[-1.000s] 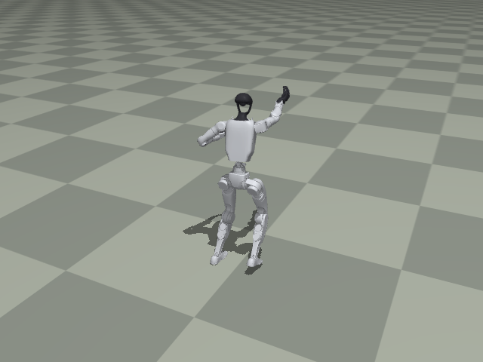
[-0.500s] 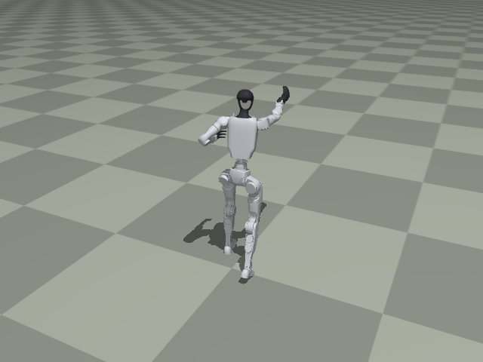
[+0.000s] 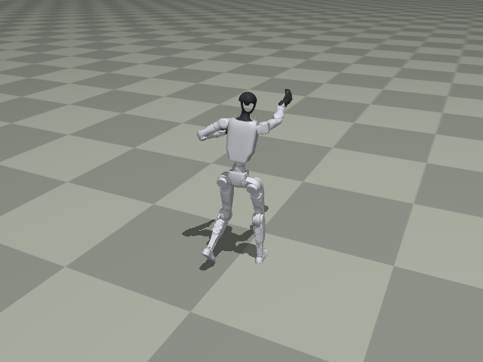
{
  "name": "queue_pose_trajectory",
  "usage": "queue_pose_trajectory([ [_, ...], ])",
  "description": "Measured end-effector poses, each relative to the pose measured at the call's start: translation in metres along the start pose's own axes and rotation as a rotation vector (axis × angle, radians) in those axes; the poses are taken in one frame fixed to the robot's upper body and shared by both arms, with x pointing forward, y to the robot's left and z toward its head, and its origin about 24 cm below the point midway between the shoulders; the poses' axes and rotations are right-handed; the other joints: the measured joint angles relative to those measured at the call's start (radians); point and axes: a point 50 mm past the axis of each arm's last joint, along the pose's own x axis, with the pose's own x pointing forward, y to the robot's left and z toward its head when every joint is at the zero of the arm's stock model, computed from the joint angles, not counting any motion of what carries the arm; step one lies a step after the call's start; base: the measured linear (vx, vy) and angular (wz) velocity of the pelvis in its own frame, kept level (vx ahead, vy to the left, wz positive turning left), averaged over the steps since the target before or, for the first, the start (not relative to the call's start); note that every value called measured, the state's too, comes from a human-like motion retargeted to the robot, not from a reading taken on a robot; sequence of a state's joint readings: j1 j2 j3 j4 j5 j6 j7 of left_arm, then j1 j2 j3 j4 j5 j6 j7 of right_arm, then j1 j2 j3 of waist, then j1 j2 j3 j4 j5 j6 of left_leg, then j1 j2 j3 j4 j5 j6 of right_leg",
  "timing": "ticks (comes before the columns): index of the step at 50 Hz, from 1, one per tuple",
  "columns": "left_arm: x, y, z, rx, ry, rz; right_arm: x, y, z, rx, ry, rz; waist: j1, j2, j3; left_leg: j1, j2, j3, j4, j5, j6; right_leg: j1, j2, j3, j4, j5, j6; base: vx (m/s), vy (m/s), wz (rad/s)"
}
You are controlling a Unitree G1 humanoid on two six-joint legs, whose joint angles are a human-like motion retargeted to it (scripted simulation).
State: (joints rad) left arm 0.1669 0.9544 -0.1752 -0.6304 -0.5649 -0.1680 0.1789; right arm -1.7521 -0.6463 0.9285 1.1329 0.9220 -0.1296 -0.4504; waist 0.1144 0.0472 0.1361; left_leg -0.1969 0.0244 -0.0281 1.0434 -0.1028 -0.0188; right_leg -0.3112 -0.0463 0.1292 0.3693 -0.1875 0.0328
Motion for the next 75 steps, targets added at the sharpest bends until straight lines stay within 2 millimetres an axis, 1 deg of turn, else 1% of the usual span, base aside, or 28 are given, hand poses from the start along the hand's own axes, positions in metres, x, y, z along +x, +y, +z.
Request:
queue_pose_trajectory([
  [3,-0.033,0.017,-0.018,-0.033,0.148,0.144,0.007,-0.018,0.019,-0.039,-0.064,-0.032,0.062,-0.001,0.049,-0.097,0.026,0.038,0.189,-0.156,0.031,0.001,0.011,-0.011,0.265,-0.218,-0.001,1.07,-0.13,-0.18],
  [5,-0.059,0.026,-0.028,-0.053,0.232,0.253,0.011,-0.031,0.025,-0.058,-0.081,-0.063,0.103,-0.014,0.064,-0.157,0.051,0.084,0.195,-0.231,0.055,0.043,0.002,-0.020,0.316,-0.281,0.026,1.07,-0.09,-0.12],
  [7,-0.082,0.032,-0.032,-0.056,0.281,0.344,0.013,-0.045,0.022,-0.054,-0.070,-0.101,0.155,-0.037,0.058,-0.200,0.059,0.128,0.074,-0.243,0.049,0.110,-0.008,-0.017,0.261,-0.267,0.058,1.08,-0.05,-0.26],
  [9,-0.097,0.035,-0.034,-0.049,0.308,0.406,0.013,-0.059,0.011,-0.042,-0.037,-0.134,0.209,-0.067,0.040,-0.215,0.050,0.162,-0.140,-0.205,0.025,0.185,-0.022,-0.005,0.164,-0.201,0.087,1.10,0.00,-0.30],
  [13,-0.104,0.036,-0.035,-0.025,0.308,0.427,0.006,-0.068,-0.020,0.012,0.018,-0.133,0.278,-0.102,-0.005,-0.143,0.032,0.209,-0.698,-0.077,-0.052,0.322,-0.027,0.031,0.017,0.010,0.131,1.13,0.09,-0.21],
  [15,-0.101,0.033,-0.034,-0.009,0.300,0.387,0.000,-0.061,-0.033,0.044,0.028,-0.092,0.280,-0.086,-0.026,-0.091,0.043,0.191,-0.868,-0.018,-0.087,0.363,0.005,0.049,0.044,0.108,0.137,1.15,0.15,-0.16],
  [18,-0.084,0.031,-0.032,0.044,0.275,0.278,-0.006,-0.046,-0.042,0.079,0.040,-0.021,0.251,-0.079,-0.022,-0.053,0.044,0.138,-0.835,-0.003,-0.042,0.294,0.058,0.070,0.331,0.104,0.131,1.07,0.12,-0.03],
  [21,-0.047,0.036,-0.021,0.134,0.185,0.166,-0.005,-0.040,-0.036,0.123,0.044,0.001,0.196,-0.117,0.032,-0.073,0.023,0.126,-0.570,-0.172,0.036,0.137,0.042,0.043,0.673,-0.033,0.121,0.98,0.05,0.14],
  [24,-0.006,0.034,0.004,0.236,0.024,0.065,-0.002,-0.034,-0.024,0.168,0.040,0.011,0.123,-0.122,0.073,-0.062,0.039,0.127,-0.381,-0.339,0.035,-0.023,-0.027,-0.057,0.809,-0.137,0.070,0.95,0.03,0.17],
  [27,0.027,0.021,0.033,0.308,-0.157,-0.036,-0.003,-0.018,-0.017,0.187,0.040,0.056,0.024,-0.093,0.058,-0.001,0.059,0.115,-0.402,-0.362,-0.008,-0.143,-0.088,-0.169,0.670,-0.160,0.038,0.95,0.00,0.41],
  [31,0.050,-0.003,0.059,0.301,-0.339,-0.158,-0.009,0.005,-0.023,0.130,0.054,0.135,-0.080,-0.025,-0.001,0.108,0.080,0.063,-0.533,-0.238,-0.067,-0.146,-0.067,-0.183,0.111,0.001,0.092,1.04,-0.10,0.48],
  [34,0.051,-0.012,0.065,0.294,-0.390,-0.196,-0.015,0.013,-0.038,0.037,0.088,0.179,-0.101,-0.019,-0.020,0.174,0.059,0.019,-0.511,-0.102,-0.071,-0.074,-0.071,-0.118,-0.210,0.097,0.127,1.16,-0.22,0.20],
  [37,0.046,-0.008,0.058,0.294,-0.363,-0.150,-0.016,0.002,-0.051,-0.042,0.124,0.160,-0.060,-0.029,-0.018,0.131,0.031,0.003,-0.281,0.002,-0.040,-0.033,-0.073,-0.073,-0.201,0.134,0.078,1.14,-0.24,-0.09],
  [38,0.043,-0.003,0.053,0.291,-0.335,-0.113,-0.014,-0.004,-0.051,-0.053,0.127,0.138,-0.039,-0.027,-0.010,0.092,0.034,0.009,-0.170,0.004,-0.027,-0.037,-0.065,-0.065,-0.125,0.112,0.047,1.10,-0.22,-0.18],
  [40,0.033,0.011,0.039,0.284,-0.247,-0.018,-0.009,-0.015,-0.045,-0.052,0.115,0.090,0.002,-0.020,0.018,0.008,0.061,0.037,0.040,-0.048,0.007,-0.060,-0.048,-0.058,0.089,-0.014,0.005,1.09,-0.20,-0.20],
  [43,-0.002,0.035,0.009,0.233,-0.055,0.140,-0.004,-0.021,-0.034,-0.014,0.084,0.039,0.043,-0.029,0.058,-0.105,0.111,0.103,0.181,-0.171,0.067,-0.038,-0.046,-0.060,0.285,-0.190,0.019,1.10,-0.17,-0.20],
  [45,-0.032,0.042,-0.009,0.175,0.075,0.227,-0.004,-0.022,-0.035,0.006,0.080,0.022,0.078,-0.040,0.062,-0.163,0.120,0.139,0.127,-0.204,0.076,0.028,-0.047,-0.063,0.272,-0.220,0.043,1.11,-0.11,-0.38],
  [48,-0.070,0.041,-0.023,0.090,0.210,0.291,-0.009,-0.026,-0.050,0.026,0.096,0.015,0.163,-0.073,0.041,-0.189,0.101,0.201,-0.183,-0.155,0.040,0.156,-0.051,-0.041,0.130,-0.145,0.081,1.12,-0.02,-0.64],
  [52,-0.087,0.027,-0.029,0.013,0.260,0.268,-0.023,-0.037,-0.078,-0.003,0.101,0.068,0.256,-0.082,-0.012,-0.110,0.062,0.224,-0.751,-0.069,-0.058,0.285,-0.039,0.015,0.037,0.047,0.123,1.15,0.14,-0.46],
  [55,-0.081,0.018,-0.032,-0.007,0.244,0.212,-0.033,-0.041,-0.093,-0.050,0.111,0.137,0.252,-0.046,-0.048,-0.060,0.048,0.087,-0.905,-0.006,-0.082,0.277,0.032,0.070,0.242,0.133,0.122,1.13,0.19,0.06],
  [57,-0.065,0.019,-0.031,0.017,0.209,0.185,-0.033,-0.041,-0.095,-0.047,0.134,0.138,0.215,-0.057,-0.041,-0.065,0.016,0.006,-0.803,-0.012,-0.029,0.192,0.072,0.099,0.496,0.092,0.124,1.04,0.11,0.38],
  [60,-0.027,0.025,-0.019,0.109,0.098,0.148,-0.027,-0.037,-0.084,0.014,0.154,0.104,0.138,-0.090,0.013,-0.086,-0.021,-0.016,-0.508,-0.180,0.039,0.060,0.067,0.078,0.772,-0.042,0.098,1.00,0.04,0.36],
  [62,-0.001,0.025,-0.003,0.202,-0.022,0.124,-0.024,-0.027,-0.075,0.051,0.145,0.118,0.088,-0.088,0.032,-0.054,-0.007,-0.001,-0.418,-0.276,0.031,-0.021,0.027,0.015,0.785,-0.106,0.044,0.98,0.02,0.06],
  [65,0.030,0.021,0.025,0.316,-0.227,0.119,-0.029,-0.003,-0.069,0.071,0.111,0.203,0.001,-0.068,0.000,0.040,0.014,0.001,-0.493,-0.276,-0.021,-0.095,-0.040,-0.106,0.539,-0.097,-0.006,0.97,0.01,0.20],
  [68,0.039,0.015,0.049,0.309,-0.394,0.147,-0.044,0.014,-0.074,0.053,0.084,0.304,-0.095,-0.038,-0.057,0.145,0.015,-0.050,-0.631,-0.161,-0.075,-0.037,-0.051,-0.154,0.047,0.017,0.060,1.04,-0.05,0.71],
  [70,0.037,0.012,0.059,0.284,-0.454,0.156,-0.052,0.017,-0.079,0.013,0.079,0.357,-0.135,-0.034,-0.077,0.197,-0.002,-0.094,-0.647,-0.077,-0.089,0.027,-0.064,-0.131,-0.200,0.054,0.111,1.09,-0.15,0.79],
  [73,0.029,0.008,0.058,0.251,-0.433,0.148,-0.053,0.007,-0.082,-0.071,0.085,0.382,-0.120,-0.046,-0.085,0.157,-0.042,-0.106,-0.428,-0.007,-0.073,0.079,-0.092,-0.088,-0.261,0.095,0.105,1.05,-0.20,0.38],
  [75,0.021,0.011,0.050,0.233,-0.367,0.159,-0.046,-0.005,-0.073,-0.100,0.072,0.354,-0.080,-0.044,-0.065,0.076,-0.047,-0.078,-0.196,-0.030,-0.057,0.086,-0.091,-0.069,-0.159,0.089,0.067,0.98,-0.19,-0.04],
])
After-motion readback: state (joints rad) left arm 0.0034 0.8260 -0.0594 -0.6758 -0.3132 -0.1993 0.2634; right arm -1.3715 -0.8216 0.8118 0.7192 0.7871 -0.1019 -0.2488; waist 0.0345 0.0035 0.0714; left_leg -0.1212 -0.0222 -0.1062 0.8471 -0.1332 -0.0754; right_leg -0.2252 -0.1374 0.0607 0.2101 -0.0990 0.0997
